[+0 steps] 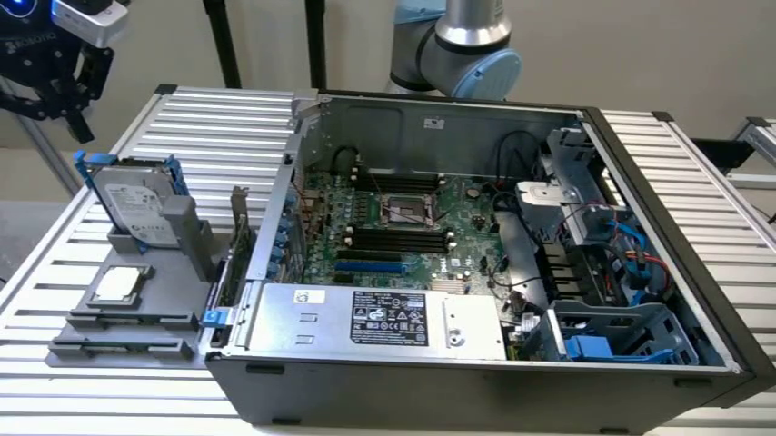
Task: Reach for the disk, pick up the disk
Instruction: 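Pick up the disk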
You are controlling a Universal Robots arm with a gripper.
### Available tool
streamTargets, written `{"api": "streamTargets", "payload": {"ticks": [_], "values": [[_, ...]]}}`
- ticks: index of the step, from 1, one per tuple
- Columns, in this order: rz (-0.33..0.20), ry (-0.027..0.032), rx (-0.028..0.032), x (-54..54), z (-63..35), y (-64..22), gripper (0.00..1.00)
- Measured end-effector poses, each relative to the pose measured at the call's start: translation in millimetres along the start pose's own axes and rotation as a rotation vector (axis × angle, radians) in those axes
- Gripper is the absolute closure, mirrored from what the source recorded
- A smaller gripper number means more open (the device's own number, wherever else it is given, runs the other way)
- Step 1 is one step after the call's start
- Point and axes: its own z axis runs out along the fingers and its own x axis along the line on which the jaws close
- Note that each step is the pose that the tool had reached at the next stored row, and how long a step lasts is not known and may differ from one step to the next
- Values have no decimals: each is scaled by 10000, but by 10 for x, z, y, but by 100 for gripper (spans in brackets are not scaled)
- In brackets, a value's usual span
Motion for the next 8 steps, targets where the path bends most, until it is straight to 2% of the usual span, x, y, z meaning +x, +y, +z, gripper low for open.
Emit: {"api": "streamTargets", "payload": {"ticks": [8], "values": [[-1098, 39, -2, -10, 0, -14, 89]]}}
